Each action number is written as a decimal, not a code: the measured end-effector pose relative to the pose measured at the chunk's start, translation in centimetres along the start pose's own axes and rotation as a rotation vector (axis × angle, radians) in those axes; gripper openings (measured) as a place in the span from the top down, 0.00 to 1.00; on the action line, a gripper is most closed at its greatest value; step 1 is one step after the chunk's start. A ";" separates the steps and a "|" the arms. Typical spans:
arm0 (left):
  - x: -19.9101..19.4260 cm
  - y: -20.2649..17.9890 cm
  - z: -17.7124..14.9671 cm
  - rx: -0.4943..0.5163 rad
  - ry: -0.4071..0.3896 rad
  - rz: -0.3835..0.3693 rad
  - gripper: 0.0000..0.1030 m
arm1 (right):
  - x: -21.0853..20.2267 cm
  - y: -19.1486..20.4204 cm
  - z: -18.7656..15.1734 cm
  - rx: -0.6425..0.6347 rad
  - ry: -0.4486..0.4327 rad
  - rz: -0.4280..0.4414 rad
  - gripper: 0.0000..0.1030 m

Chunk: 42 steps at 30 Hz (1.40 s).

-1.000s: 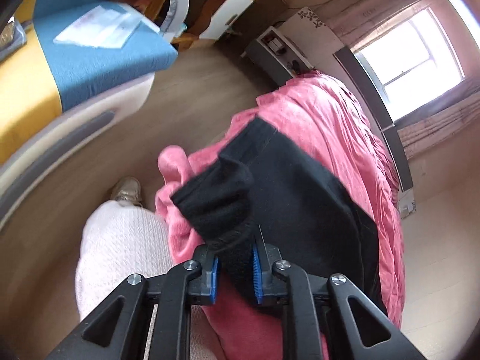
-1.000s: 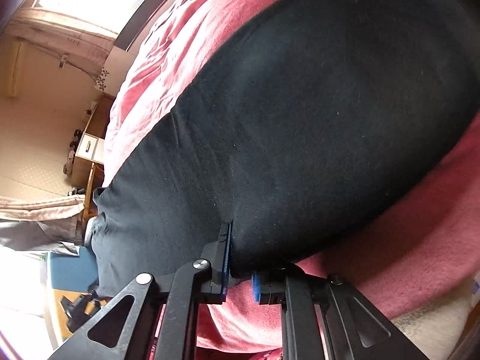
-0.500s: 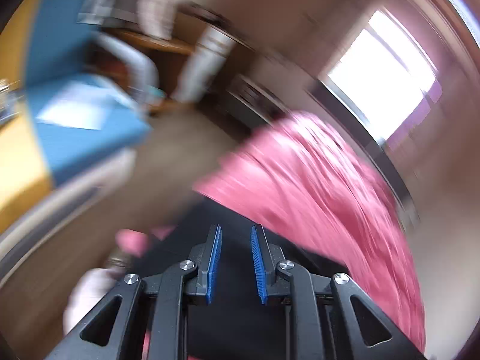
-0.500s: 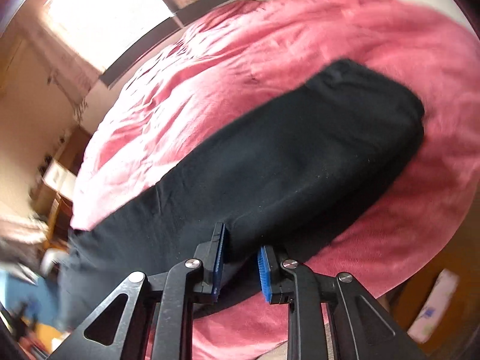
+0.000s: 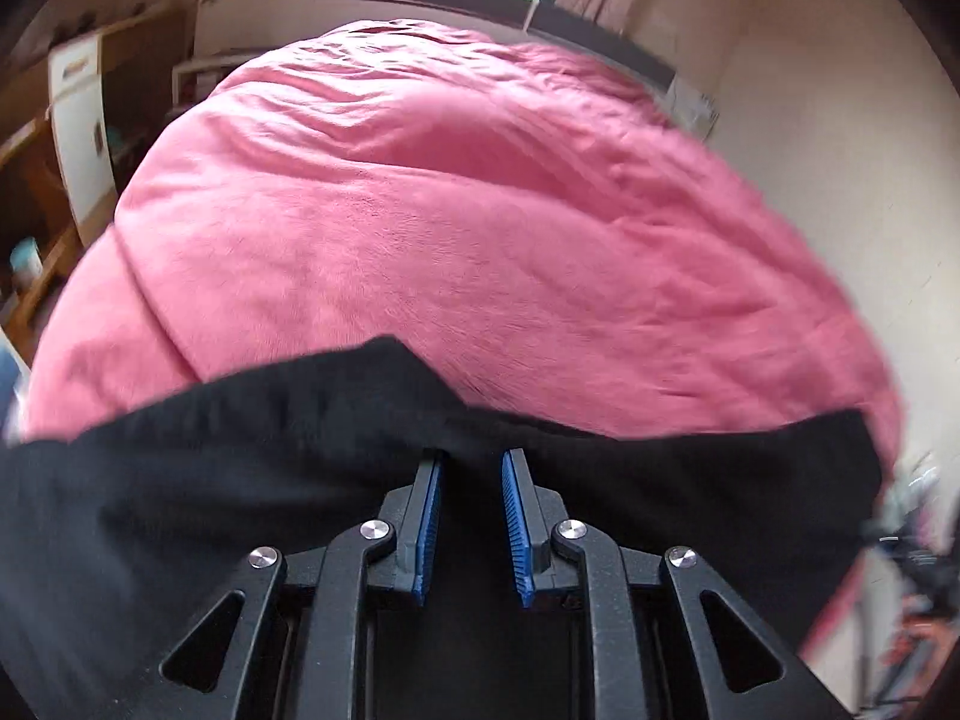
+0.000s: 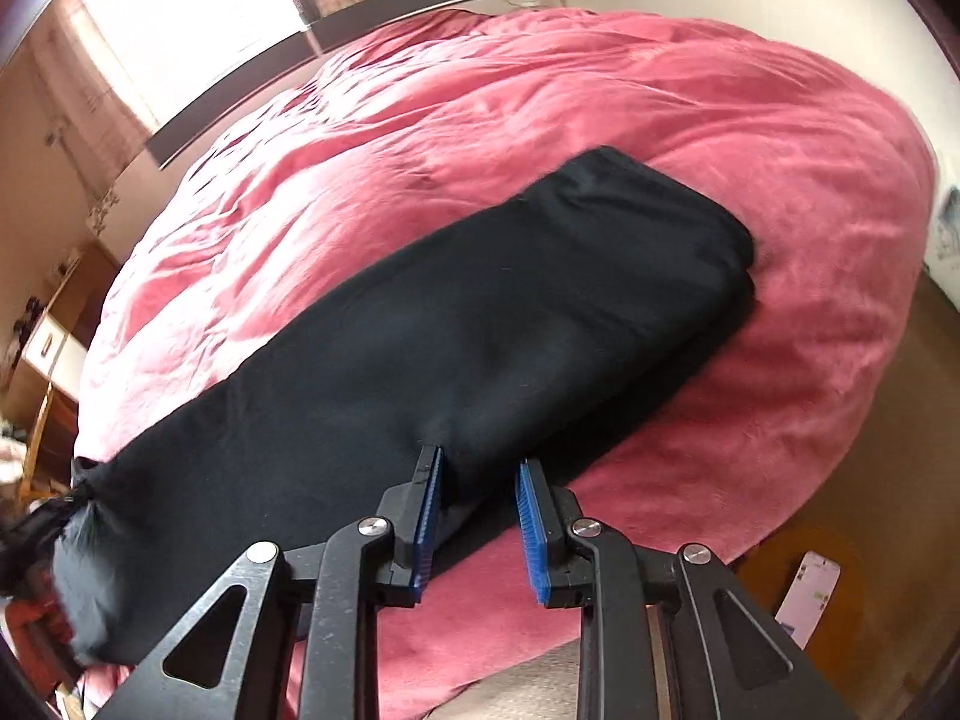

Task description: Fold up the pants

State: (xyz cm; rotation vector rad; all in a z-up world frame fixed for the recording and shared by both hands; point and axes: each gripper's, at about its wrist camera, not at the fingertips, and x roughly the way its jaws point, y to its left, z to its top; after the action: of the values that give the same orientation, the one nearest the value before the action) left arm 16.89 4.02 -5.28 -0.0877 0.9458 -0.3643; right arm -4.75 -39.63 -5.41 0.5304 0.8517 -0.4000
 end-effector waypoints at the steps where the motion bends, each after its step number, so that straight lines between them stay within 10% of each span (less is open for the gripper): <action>1: 0.6 0.2 0.1 -0.001 0.001 0.015 0.80 | 0.1 -0.1 0.0 0.010 0.001 0.003 0.76; 7: 3.6 2.0 1.4 0.011 -0.030 0.060 0.82 | -0.6 -1.1 0.5 0.015 -0.045 -0.031 0.76; 13: 1.4 4.7 0.1 -0.169 -0.057 -0.059 0.82 | -0.8 -1.9 1.7 0.025 -0.105 -0.008 0.74; 21: -2.9 8.2 -5.6 -0.220 -0.153 0.040 0.81 | 2.2 -4.4 2.6 0.044 -0.085 0.053 0.68; 29: -4.6 10.0 -7.5 -0.204 -0.150 0.081 0.81 | -0.7 -9.7 3.4 0.196 -0.182 -0.098 0.58; 42: -9.1 13.0 -9.6 -0.262 -0.204 0.202 0.77 | 3.2 -11.7 2.9 0.463 -0.091 0.218 0.43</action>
State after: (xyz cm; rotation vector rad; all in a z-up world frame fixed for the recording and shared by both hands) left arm 7.83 20.12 -6.83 -0.2616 0.7877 -0.0421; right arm -7.35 -51.11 -9.65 1.0159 0.6039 -0.4181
